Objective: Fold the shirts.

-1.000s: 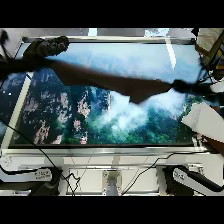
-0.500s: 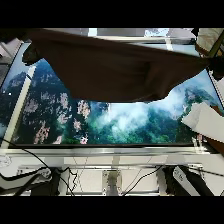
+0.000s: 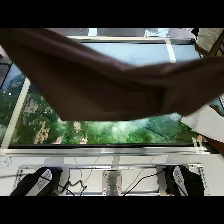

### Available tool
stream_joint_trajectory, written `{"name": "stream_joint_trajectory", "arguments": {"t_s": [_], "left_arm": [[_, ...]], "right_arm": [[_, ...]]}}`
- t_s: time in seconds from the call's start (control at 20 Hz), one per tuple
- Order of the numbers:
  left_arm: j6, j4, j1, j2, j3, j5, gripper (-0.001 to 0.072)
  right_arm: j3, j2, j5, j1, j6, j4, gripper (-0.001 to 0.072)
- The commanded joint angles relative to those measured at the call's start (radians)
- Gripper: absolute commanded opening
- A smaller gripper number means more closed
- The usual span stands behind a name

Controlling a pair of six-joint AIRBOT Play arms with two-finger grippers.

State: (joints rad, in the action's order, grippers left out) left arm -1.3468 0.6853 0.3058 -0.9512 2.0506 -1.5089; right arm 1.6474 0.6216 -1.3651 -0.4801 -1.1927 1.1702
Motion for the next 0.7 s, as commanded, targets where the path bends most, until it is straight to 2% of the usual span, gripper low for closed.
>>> {"name": "stream_joint_trajectory", "arguments": {"t_s": [0.0, 0.25, 0.4, 0.55, 0.65], "left_arm": [[-0.101, 0.152, -0.056, 0.09, 0.003, -0.034, 0.0005], [-0.106, 0.292, -0.056, -0.019, -0.046, -0.072, 0.0005], [-0.098, 0.262, -0.057, -0.197, -0.109, -0.071, 0.0007], [-0.035, 0.234, -0.066, -0.416, -0.188, -0.069, 0.0009], [-0.003, 0.226, -0.072, -0.559, -0.213, -0.052, 0.001]], "right_arm": [[0.025, -0.105, -0.08, 0.0, -0.052, 0.093, 0.0014], [-0.037, 0.02, -0.122, 0.0, -0.076, 0.135, 0.0014], [-0.109, 0.204, -0.118, 0.0, -0.076, 0.051, 0.0016], [-0.198, 0.428, -0.082, 0.009, -0.066, -0.103, 0.0017], [-0.237, 0.569, -0.01, 0.044, -0.053, -0.139, 0.0018]]}}
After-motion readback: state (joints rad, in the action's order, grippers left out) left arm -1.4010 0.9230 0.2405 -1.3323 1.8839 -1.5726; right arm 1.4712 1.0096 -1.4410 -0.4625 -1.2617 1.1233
